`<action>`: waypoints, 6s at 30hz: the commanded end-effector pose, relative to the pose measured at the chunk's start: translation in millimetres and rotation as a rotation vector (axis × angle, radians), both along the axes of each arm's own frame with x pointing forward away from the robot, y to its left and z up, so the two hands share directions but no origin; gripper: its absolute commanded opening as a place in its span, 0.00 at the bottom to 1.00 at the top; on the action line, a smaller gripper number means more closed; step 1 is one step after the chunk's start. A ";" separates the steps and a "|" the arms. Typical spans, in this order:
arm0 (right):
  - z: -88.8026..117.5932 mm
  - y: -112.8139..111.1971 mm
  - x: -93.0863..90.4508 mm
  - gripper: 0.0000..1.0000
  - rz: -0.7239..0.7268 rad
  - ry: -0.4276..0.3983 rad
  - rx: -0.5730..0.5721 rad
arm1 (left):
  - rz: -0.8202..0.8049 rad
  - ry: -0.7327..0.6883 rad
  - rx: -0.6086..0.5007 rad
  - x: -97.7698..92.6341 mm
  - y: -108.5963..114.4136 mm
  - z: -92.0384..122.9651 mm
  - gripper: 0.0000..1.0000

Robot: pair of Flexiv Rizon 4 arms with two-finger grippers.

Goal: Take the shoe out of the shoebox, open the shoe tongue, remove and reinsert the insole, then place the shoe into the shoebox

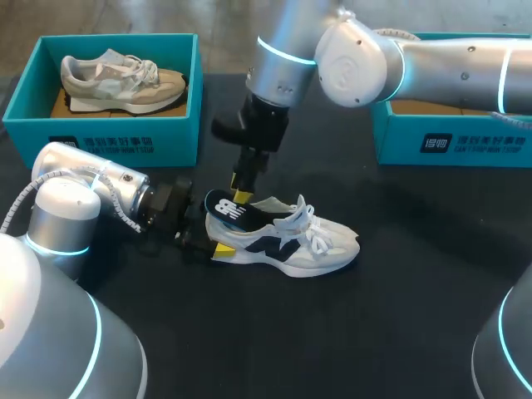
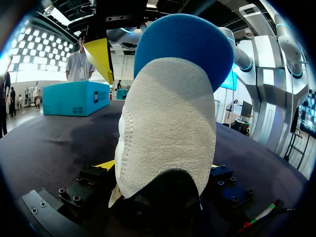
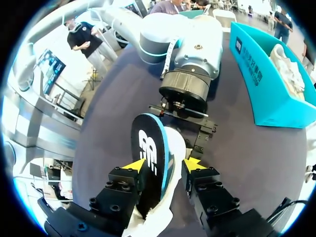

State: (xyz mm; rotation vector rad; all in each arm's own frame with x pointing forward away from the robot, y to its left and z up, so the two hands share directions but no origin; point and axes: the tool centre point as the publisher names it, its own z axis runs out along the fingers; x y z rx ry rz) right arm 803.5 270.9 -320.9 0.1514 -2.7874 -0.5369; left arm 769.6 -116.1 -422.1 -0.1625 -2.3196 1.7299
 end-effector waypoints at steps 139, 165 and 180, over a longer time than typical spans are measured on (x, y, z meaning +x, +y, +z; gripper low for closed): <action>-8.2 9.9 -25.0 0.00 0.011 0.011 0.051 | 0.000 0.000 0.001 0.7 -0.8 -0.1 0.00; 60.6 8.5 -10.1 0.00 -0.087 -0.200 0.215 | 0.000 0.000 0.001 0.7 -0.8 -0.1 0.00; 134.7 1.8 -1.2 0.00 -0.168 -0.416 0.323 | 0.000 0.000 0.001 0.7 -0.8 -0.1 0.00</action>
